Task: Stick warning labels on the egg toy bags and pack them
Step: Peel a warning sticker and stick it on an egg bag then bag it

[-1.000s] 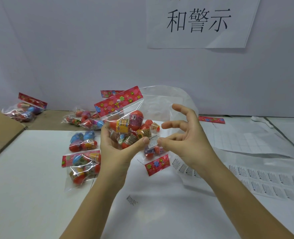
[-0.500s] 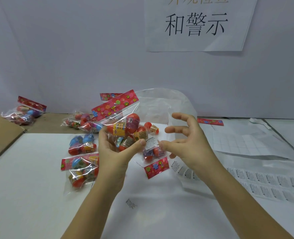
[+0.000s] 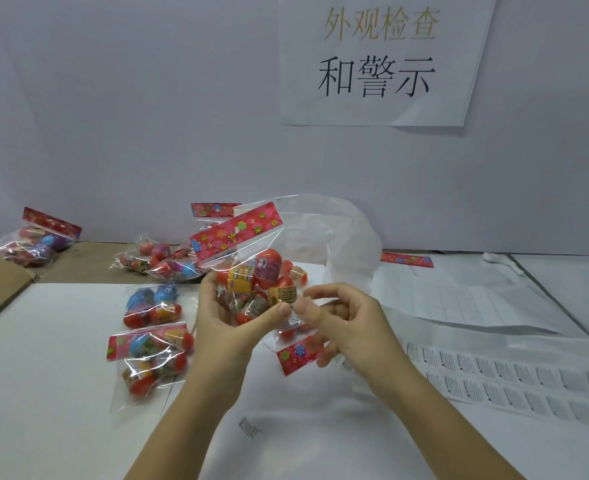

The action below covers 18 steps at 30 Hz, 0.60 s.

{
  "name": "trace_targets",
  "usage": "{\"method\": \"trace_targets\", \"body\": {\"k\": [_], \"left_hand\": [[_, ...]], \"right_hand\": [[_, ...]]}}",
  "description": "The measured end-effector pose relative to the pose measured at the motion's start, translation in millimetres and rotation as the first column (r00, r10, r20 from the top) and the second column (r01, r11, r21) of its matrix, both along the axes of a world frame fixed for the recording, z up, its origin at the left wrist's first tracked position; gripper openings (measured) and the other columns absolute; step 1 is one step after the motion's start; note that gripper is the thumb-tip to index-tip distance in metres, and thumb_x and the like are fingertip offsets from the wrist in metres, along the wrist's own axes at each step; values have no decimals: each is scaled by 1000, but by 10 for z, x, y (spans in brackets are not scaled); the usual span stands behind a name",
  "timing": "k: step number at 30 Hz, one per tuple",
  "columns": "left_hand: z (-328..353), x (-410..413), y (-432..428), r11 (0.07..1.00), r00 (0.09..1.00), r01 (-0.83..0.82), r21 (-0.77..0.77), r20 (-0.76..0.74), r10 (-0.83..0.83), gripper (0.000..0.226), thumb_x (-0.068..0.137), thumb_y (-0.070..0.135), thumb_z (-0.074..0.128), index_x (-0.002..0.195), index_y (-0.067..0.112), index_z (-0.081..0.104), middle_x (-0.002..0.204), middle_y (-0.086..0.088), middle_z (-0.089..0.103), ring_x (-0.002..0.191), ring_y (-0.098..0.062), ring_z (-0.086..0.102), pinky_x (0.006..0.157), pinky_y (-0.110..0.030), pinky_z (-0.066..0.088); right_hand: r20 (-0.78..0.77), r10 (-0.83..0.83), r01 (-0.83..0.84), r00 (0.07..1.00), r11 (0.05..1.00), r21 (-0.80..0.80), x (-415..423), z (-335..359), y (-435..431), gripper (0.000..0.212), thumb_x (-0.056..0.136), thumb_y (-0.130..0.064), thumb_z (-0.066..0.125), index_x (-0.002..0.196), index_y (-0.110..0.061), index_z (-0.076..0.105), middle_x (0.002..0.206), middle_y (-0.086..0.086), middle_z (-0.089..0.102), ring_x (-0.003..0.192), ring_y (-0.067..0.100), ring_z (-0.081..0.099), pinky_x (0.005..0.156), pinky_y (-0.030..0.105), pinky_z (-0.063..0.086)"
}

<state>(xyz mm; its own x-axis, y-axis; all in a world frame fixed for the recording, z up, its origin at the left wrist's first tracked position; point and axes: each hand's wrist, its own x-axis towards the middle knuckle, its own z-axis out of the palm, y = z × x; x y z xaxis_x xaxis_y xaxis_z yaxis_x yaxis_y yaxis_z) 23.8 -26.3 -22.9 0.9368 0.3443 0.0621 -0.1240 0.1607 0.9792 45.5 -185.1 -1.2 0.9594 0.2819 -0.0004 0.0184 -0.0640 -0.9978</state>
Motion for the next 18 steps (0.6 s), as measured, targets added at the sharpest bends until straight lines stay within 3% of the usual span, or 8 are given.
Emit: {"method": "trace_targets", "body": {"k": [5, 8, 10, 13, 15, 18], "left_hand": [[3, -10, -19, 1000, 1000, -5, 22, 22, 4, 87, 38, 34, 87, 114, 46, 47, 98, 18, 71, 95, -2, 69, 63, -12, 53], [4, 1, 1, 999, 999, -31, 24, 24, 30, 91, 36, 35, 85, 115, 47, 43, 92, 24, 70, 89, 4, 69, 58, -9, 51], [12, 4, 3, 999, 999, -42, 27, 28, 42, 95, 36, 35, 85, 120, 44, 43, 95, 18, 71, 88, 4, 69, 57, -9, 51], [20, -4, -11, 998, 999, -48, 30, 25, 48, 99, 39, 32, 85, 126, 42, 38, 102, 15, 65, 86, 10, 67, 57, -6, 49], [11, -12, -22, 999, 999, -38, 40, 23, 37, 96, 39, 34, 85, 121, 47, 38, 97, 20, 67, 86, 12, 65, 58, -5, 48], [10, -32, -40, 999, 1000, -2, 51, 20, 1, 94, 41, 37, 85, 126, 42, 45, 105, 15, 71, 100, -7, 69, 75, -20, 58]], "right_hand": [[0, 21, -21, 1000, 996, 86, 15, -20, -24, 16, 82, -23, 71, 97, -17, 70, 65, -3, 68, 49, 13, 61, 45, 24, 50], [-30, 57, -52, 998, 990, 128, 23, -14, -48, 16, 87, -14, 67, 103, -11, 70, 69, 4, 69, 50, 13, 60, 44, 23, 50], [-50, 69, -62, 996, 989, 134, 31, -12, -63, 19, 90, -11, 63, 108, -9, 69, 75, 8, 69, 51, 14, 61, 45, 24, 50], [-75, 76, -66, 994, 990, 122, 33, 2, -65, 22, 87, -20, 68, 109, -18, 68, 81, 7, 71, 54, 17, 62, 45, 28, 52], [-77, 79, -74, 994, 995, 62, 18, -2, -46, 43, 72, -36, 76, 112, -25, 63, 82, 3, 73, 55, 17, 65, 45, 28, 52], [-73, 85, -83, 994, 996, 33, -2, -34, -10, 57, 65, -39, 77, 117, -24, 58, 84, 4, 75, 57, 19, 67, 45, 27, 51]]}}
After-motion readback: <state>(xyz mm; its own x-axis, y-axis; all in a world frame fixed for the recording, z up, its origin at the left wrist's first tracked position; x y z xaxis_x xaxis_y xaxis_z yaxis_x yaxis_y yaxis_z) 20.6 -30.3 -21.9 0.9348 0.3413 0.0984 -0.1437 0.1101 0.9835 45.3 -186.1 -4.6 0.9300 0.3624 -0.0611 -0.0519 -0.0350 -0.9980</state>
